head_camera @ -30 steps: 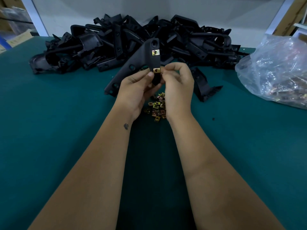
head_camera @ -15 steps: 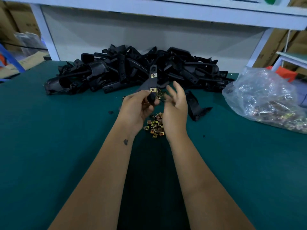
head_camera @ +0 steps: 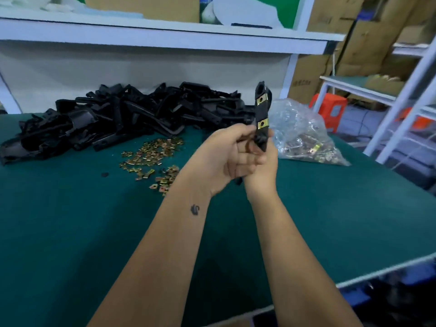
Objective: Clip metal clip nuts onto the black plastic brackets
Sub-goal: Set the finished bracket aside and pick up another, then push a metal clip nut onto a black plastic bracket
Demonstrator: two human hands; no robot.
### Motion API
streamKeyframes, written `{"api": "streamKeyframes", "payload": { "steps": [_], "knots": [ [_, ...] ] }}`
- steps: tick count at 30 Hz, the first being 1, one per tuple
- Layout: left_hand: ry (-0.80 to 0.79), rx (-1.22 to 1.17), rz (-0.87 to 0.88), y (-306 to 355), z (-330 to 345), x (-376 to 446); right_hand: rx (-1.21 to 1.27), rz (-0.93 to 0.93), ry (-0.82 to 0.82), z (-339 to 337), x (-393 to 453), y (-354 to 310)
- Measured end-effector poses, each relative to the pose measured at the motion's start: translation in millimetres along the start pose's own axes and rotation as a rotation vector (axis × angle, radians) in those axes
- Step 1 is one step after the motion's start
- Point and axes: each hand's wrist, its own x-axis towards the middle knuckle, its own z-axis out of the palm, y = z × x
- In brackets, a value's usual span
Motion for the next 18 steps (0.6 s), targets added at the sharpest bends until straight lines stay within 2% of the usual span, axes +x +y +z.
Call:
{"api": "streamKeyframes", "payload": {
  "steps": [4, 6, 13, 15, 18],
  "knots": [
    [0.241, 0.298, 0.139, -38, 66, 13, -0.004, -0.016, 0.233, -58, -11, -27],
    [0.25, 0.467, 0.249, -76, 97, 14, -0.109, -0.068, 0.434, -95, -19, -36],
    [-0.241, 0.766, 0.205, -203, 206, -8, -0.168, 0.042, 0.923, -250, -94, -54],
    [-0.472, 0.801, 0.06, -232, 221, -18, -0.192, 0.095, 1.033, -290, -121, -56],
    [-0.788, 0.938, -0.127, -263, 230, -33, -0.274, 0.216, 1.117, -347, -151, -60]
  ]
}}
